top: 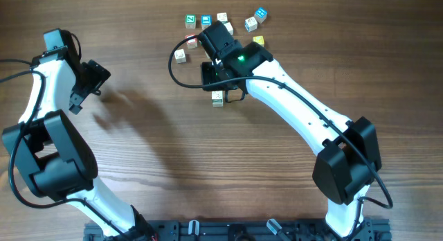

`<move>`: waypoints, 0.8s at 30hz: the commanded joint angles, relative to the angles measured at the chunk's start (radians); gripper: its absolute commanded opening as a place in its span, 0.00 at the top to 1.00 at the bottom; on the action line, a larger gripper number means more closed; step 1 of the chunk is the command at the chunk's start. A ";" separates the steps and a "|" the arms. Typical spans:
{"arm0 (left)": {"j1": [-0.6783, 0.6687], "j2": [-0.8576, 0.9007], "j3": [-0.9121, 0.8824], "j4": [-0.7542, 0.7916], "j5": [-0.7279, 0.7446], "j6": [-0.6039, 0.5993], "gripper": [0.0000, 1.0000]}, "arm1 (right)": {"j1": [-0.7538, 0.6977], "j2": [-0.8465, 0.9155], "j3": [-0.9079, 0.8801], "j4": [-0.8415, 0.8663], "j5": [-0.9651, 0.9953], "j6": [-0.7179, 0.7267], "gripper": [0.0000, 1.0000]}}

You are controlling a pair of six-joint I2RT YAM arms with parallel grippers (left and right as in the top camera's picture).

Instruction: Form a tower

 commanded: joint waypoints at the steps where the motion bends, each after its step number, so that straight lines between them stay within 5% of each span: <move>1: 0.003 -0.020 0.010 0.000 -0.010 -0.003 0.00 | 0.002 0.010 -0.031 0.011 0.026 0.037 0.84; 24: 0.003 -0.020 0.010 0.000 -0.010 -0.003 0.00 | 0.040 0.010 -0.073 0.053 0.146 0.034 0.83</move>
